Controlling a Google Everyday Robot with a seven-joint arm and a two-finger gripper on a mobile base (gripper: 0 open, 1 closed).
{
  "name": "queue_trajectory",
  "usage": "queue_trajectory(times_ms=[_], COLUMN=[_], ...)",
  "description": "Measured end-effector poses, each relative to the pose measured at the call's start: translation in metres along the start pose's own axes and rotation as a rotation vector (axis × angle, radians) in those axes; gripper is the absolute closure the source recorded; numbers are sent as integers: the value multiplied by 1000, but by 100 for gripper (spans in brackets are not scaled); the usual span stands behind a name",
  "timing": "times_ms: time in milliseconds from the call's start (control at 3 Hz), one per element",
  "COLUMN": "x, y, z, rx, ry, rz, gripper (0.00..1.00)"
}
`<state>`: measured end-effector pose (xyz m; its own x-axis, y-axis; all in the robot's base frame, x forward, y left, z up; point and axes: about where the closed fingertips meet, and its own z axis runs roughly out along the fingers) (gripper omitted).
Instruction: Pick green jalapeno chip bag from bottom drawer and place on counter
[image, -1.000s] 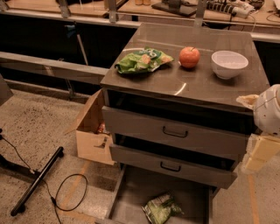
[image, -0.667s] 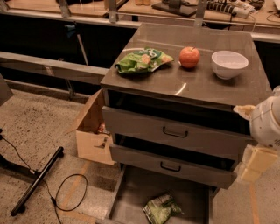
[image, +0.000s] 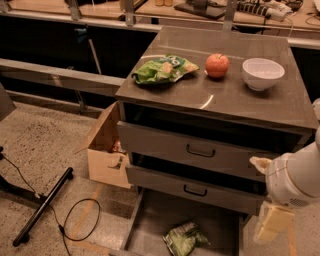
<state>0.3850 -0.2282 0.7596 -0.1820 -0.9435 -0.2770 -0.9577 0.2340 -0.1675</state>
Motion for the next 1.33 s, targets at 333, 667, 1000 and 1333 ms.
queue_trajectory(times_ms=[333,667,1000,1333], x=[-5,-5,5,20], y=[22,22,17,10], z=[47,47,70,114], rx=[-48,-48,-29,7], ry=[-30,-30,6,50], rz=[-49,-49,-89,-179], gripper=[0,0,0,0])
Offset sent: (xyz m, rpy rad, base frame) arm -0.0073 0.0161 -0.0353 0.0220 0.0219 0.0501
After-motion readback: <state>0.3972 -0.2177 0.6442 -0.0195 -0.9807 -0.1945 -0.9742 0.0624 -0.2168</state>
